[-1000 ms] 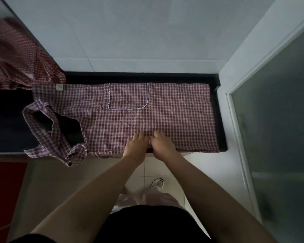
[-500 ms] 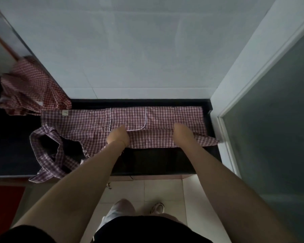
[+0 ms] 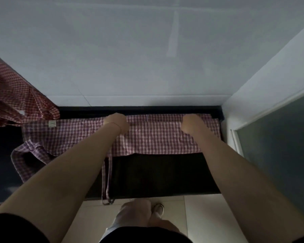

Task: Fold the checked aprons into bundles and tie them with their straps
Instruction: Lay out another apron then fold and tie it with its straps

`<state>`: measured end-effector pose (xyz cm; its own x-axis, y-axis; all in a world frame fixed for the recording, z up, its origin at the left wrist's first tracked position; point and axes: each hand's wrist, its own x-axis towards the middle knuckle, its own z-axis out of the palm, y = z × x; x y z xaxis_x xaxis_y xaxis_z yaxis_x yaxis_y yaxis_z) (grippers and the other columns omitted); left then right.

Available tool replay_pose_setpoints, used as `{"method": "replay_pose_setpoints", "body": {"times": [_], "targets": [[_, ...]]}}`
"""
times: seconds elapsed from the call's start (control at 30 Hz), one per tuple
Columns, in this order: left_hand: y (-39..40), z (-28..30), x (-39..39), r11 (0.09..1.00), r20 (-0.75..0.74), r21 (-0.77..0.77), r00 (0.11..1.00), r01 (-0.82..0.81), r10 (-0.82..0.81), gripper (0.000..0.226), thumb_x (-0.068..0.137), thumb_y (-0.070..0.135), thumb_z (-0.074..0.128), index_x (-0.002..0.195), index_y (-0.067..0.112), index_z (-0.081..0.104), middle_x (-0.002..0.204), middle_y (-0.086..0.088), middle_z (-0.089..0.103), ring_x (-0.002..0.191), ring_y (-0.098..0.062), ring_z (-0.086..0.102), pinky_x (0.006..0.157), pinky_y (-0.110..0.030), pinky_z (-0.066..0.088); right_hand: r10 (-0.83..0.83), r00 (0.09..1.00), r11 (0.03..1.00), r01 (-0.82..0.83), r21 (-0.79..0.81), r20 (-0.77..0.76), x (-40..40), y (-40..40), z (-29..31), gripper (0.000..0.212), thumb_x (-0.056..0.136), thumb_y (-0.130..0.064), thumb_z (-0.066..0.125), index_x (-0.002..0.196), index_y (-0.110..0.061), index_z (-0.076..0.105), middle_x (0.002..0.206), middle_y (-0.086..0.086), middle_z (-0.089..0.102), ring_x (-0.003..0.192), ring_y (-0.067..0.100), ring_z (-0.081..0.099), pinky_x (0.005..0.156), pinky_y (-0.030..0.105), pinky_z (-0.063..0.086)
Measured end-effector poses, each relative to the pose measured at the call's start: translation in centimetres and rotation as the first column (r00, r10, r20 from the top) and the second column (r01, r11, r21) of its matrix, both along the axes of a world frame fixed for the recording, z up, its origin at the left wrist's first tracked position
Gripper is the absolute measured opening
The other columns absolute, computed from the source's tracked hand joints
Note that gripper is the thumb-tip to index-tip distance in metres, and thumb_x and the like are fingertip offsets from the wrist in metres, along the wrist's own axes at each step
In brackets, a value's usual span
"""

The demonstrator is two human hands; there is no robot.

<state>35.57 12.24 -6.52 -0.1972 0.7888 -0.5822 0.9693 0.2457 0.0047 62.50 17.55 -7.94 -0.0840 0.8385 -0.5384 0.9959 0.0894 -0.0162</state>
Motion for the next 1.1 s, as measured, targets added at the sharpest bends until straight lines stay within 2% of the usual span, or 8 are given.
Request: {"method": "replay_pose_setpoints", "body": {"times": [0.07, 0.13, 0.3, 0.57, 0.7, 0.83, 0.93, 1.1], "targets": [[1.4, -1.6, -0.2, 0.992, -0.103, 0.105, 0.993, 0.067, -0.057, 0.036, 0.101, 0.030, 0.038, 0.113, 0.010, 0.066, 0.111, -0.008, 0.061, 0.107, -0.026, 0.057, 0.101, -0.042, 0.041, 0.041, 0.998, 0.989, -0.048, 0.140, 0.054, -0.1, 1.1, -1.1, 0.026, 0.100, -0.026, 0.048, 0.076, -0.016, 0.051, 0.086, 0.000, 0.048, 0.091, 0.022, 0.052, 0.092, 0.040, 0.044], [2.2, -3.8, -0.6, 0.974, -0.180, 0.173, 0.977, 0.147, -0.116, 0.034, 0.100, 0.029, 0.039, 0.118, 0.013, 0.063, 0.126, -0.010, 0.053, 0.119, -0.028, 0.048, 0.106, -0.044, 0.033, 0.057, 0.996, 0.981, -0.070, 0.182, 0.075, -0.2, 2.1, -2.4, 0.016, 0.099, -0.025, 0.047, 0.094, -0.016, 0.060, 0.102, 0.004, 0.054, 0.106, 0.026, 0.052, 0.101, 0.045, 0.036], [2.4, -6.6, -1.1, 0.967, -0.087, 0.230, 0.992, 0.112, -0.094, 0.030, 0.098, 0.023, 0.041, 0.116, 0.009, 0.061, 0.126, -0.012, 0.048, 0.112, -0.029, 0.049, 0.092, -0.040, 0.040, 0.080, 0.997, 0.978, -0.081, 0.192, 0.015, 0.2, 2.8, -5.1, 0.025, 0.101, -0.025, 0.042, 0.108, -0.012, 0.061, 0.113, 0.011, 0.057, 0.101, 0.027, 0.056, 0.100, 0.043, 0.038], [1.5, -5.6, 1.1, 0.919, -0.342, -0.209, 0.855, 0.335, -0.389, 0.033, 0.092, 0.041, 0.047, 0.115, 0.024, 0.064, 0.110, 0.000, 0.060, 0.108, -0.020, 0.053, 0.103, -0.038, 0.036, 0.085, 0.994, 0.980, -0.070, -0.186, 0.072, 0.0, 1.2, -5.3, 0.025, 0.094, -0.040, 0.053, 0.106, -0.021, 0.061, 0.101, 0.001, 0.060, 0.103, 0.022, 0.057, 0.113, 0.049, 0.024], [1.0, -5.9, 4.3, 0.919, -0.139, -0.051, 0.908, 0.391, -0.394, 0.044, 0.095, 0.046, 0.042, 0.124, 0.018, 0.060, 0.126, -0.008, 0.054, 0.117, -0.025, 0.049, 0.104, -0.041, 0.037, 0.117, 0.992, 0.988, -0.110, -0.110, 0.055, 0.9, 0.3, -5.2, 0.031, 0.095, -0.039, 0.051, 0.119, -0.021, 0.060, 0.120, 0.005, 0.061, 0.115, 0.025, 0.053, 0.111, 0.050, 0.026], [-0.3, -6.9, 6.1, 0.966, 0.099, 0.141, 0.968, 0.217, -0.232, 0.042, 0.097, 0.036, 0.044, 0.130, 0.011, 0.055, 0.130, -0.012, 0.044, 0.119, -0.028, 0.042, 0.098, -0.041, 0.044, 0.118, 0.976, 0.991, -0.126, 0.034, 0.183, 3.7, -0.7, -5.3, 0.035, 0.094, -0.034, 0.052, 0.123, -0.018, 0.061, 0.128, 0.010, 0.056, 0.123, 0.029, 0.046, 0.112, 0.050, 0.025], [-0.7, -7.6, 6.5, 0.968, 0.115, 0.180, 0.974, 0.173, -0.195, 0.036, 0.100, 0.030, 0.040, 0.125, 0.009, 0.055, 0.128, -0.013, 0.045, 0.117, -0.029, 0.041, 0.099, -0.042, 0.045, -0.002, 0.990, 0.994, -0.013, 0.107, 0.141, 6.7, -1.3, -5.7, 0.027, 0.097, -0.028, 0.045, 0.107, -0.013, 0.065, 0.117, 0.011, 0.062, 0.114, 0.028, 0.053, 0.108, 0.045, 0.032], [-0.6, -8.3, 6.5, 0.946, 0.017, 0.201, 0.964, 0.255, -0.264, 0.018, 0.098, 0.023, 0.042, 0.084, 0.017, 0.051, 0.111, -0.009, 0.054, 0.103, -0.029, 0.046, 0.091, -0.038, 0.046, 0.000, 1.000, 0.959, 0.006, 0.282, -0.024, 8.2, -1.3, -6.4, 0.020, 0.100, -0.019, 0.043, 0.099, -0.007, 0.059, 0.097, 0.012, 0.066, 0.086, 0.028, 0.061, 0.083, 0.037, 0.041]]}}
